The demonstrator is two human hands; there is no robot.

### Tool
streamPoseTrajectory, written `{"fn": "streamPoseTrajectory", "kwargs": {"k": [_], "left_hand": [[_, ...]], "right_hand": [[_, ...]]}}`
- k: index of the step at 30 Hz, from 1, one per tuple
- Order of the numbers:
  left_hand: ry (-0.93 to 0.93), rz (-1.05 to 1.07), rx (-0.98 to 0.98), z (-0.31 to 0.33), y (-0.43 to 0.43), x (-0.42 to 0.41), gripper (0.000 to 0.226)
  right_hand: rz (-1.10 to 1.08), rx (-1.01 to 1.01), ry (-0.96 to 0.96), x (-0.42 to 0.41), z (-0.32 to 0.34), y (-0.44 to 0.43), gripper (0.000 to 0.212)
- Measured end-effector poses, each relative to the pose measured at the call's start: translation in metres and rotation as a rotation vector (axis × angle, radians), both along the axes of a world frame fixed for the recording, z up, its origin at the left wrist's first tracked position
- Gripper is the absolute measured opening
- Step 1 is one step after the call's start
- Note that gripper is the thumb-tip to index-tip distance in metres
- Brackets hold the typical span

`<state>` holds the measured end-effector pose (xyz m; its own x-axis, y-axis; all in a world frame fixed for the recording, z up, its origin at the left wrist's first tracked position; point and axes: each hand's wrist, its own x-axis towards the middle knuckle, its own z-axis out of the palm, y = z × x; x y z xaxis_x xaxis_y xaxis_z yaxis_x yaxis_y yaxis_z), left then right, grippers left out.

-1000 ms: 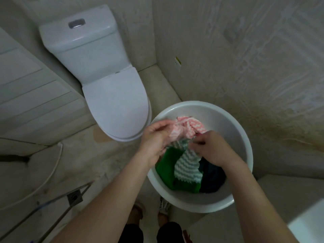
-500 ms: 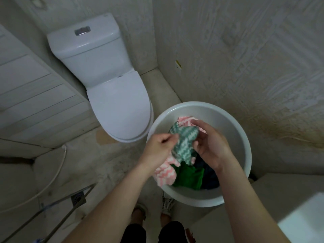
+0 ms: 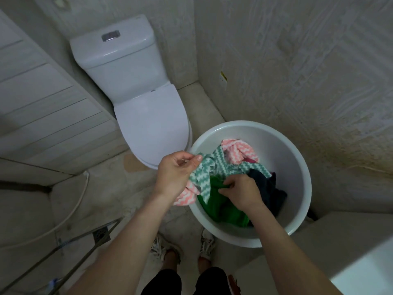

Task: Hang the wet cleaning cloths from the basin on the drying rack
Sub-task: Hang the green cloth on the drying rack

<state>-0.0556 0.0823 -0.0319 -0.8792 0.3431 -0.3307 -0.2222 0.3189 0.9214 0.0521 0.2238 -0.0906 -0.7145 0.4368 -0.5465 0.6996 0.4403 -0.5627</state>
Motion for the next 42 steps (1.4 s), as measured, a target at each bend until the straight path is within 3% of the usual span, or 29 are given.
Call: {"fn": "streamPoseTrajectory", "kwargs": {"k": [3, 6, 9, 12, 18, 20, 23, 25, 30, 33, 36, 40, 42], "left_hand": [[-0.047, -0.01, 0.015, 0.002, 0.0, 0.002, 0.014], [-0.097, -0.054, 0.012, 0.008, 0.0, 0.007, 0.017], [-0.131, -0.093, 0.056, 0.024, 0.0, 0.013, 0.013], [-0.113, -0.152, 0.054, 0.043, 0.001, 0.015, 0.008], [0.01, -0.194, 0.086, 0.089, -0.003, 0.019, 0.057], [0.083, -0.213, 0.119, 0.104, -0.011, 0.018, 0.048], [0.207, -0.22, 0.064, 0.121, -0.028, 0.015, 0.016], [0.257, -0.155, 0.051, 0.133, -0.043, 0.013, 0.013], [0.395, -0.073, 0.087, 0.176, -0.086, 0.013, 0.026], [0.439, -0.039, 0.137, 0.198, -0.116, 0.018, 0.022], [0.455, 0.048, 0.209, 0.215, -0.159, 0.026, 0.017], [0.414, 0.245, 0.351, 0.222, -0.212, 0.04, 0.015], [0.276, 0.367, 0.486, 0.219, -0.233, 0.048, 0.008]], "right_hand": [[-0.073, -0.07, 0.226, -0.003, 0.038, 0.006, 0.028], [-0.09, -0.18, 0.357, -0.006, 0.074, 0.013, 0.023], [0.048, -0.044, 0.468, -0.011, 0.101, 0.02, 0.019], [0.069, -0.074, 0.57, -0.018, 0.127, 0.019, 0.015], [0.303, 0.016, 0.603, -0.025, 0.179, 0.008, 0.023], [0.335, 0.088, 0.637, -0.029, 0.194, 0.001, 0.024], [0.354, 0.162, 0.712, -0.033, 0.212, -0.008, 0.025], [0.383, 0.16, 0.731, -0.035, 0.225, -0.013, 0.024], [0.536, 0.029, 0.603, -0.045, 0.256, -0.034, 0.017], [0.62, -0.128, 0.492, -0.049, 0.269, -0.053, 0.006], [0.656, -0.163, 0.44, -0.05, 0.273, -0.082, 0.012], [0.671, -0.34, 0.466, -0.049, 0.272, -0.12, 0.025], [0.609, -0.55, 0.529, -0.046, 0.269, -0.141, 0.027]]}}
